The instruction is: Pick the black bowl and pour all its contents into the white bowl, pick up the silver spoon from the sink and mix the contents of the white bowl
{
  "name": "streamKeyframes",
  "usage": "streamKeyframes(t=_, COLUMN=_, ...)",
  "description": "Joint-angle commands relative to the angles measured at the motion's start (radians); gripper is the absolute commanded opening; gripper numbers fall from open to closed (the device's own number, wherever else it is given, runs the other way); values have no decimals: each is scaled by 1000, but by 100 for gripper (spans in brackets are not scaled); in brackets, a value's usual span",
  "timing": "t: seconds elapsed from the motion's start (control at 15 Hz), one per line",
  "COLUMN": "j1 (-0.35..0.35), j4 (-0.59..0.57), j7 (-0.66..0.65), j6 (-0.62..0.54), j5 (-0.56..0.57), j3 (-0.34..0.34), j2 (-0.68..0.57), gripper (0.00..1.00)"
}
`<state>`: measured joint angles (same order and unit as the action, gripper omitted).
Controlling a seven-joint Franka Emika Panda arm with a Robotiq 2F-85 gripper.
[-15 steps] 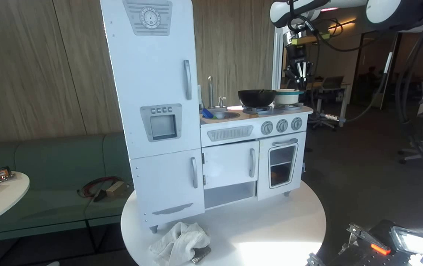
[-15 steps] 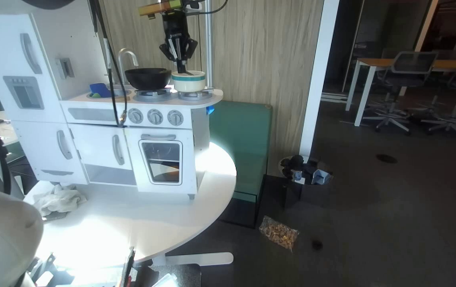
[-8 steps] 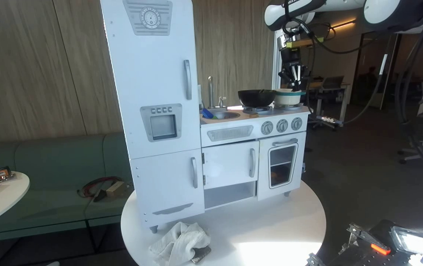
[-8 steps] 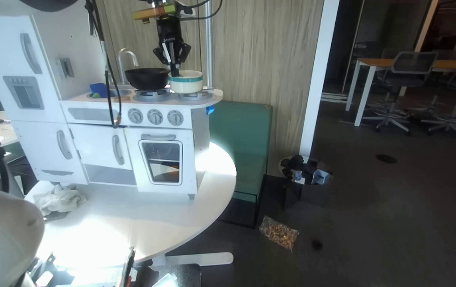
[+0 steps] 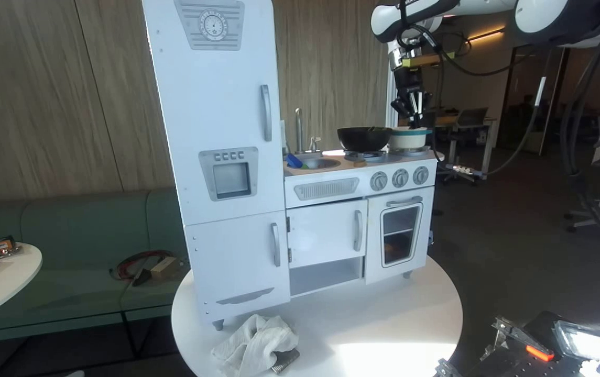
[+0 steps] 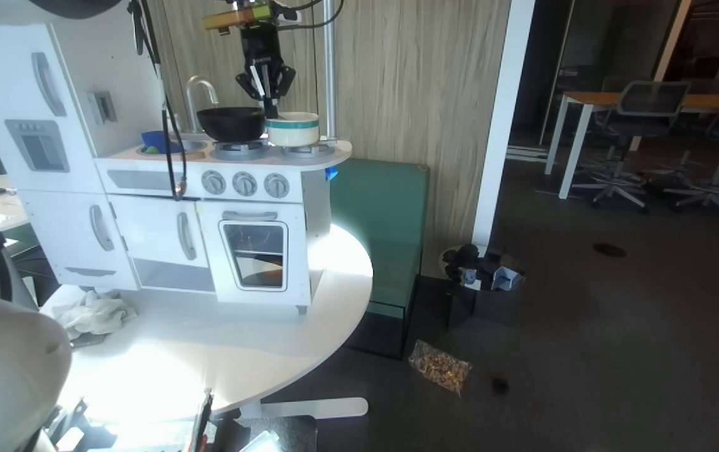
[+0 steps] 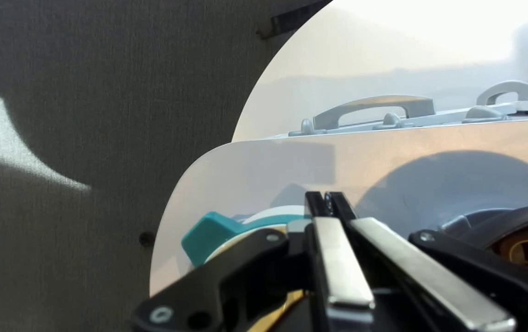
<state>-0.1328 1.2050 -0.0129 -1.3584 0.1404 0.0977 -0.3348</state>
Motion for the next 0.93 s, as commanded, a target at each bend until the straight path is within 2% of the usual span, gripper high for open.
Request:
streamKeyframes(t=0.0, j1=16, j4=-16, j7=-11, j6=-3, j5=38, j3=1, j2=36, gripper=5)
streamKeyframes(t=0.47, j1=75, j4=37, j7=-6, j6=-44, j5=117, j3=-24, j2=146, gripper=5)
streamKeyframes(t=0.87, j1=161, j4=123, j7=34, j6=-64, j5=176, j3=-99, j2=206, gripper=5)
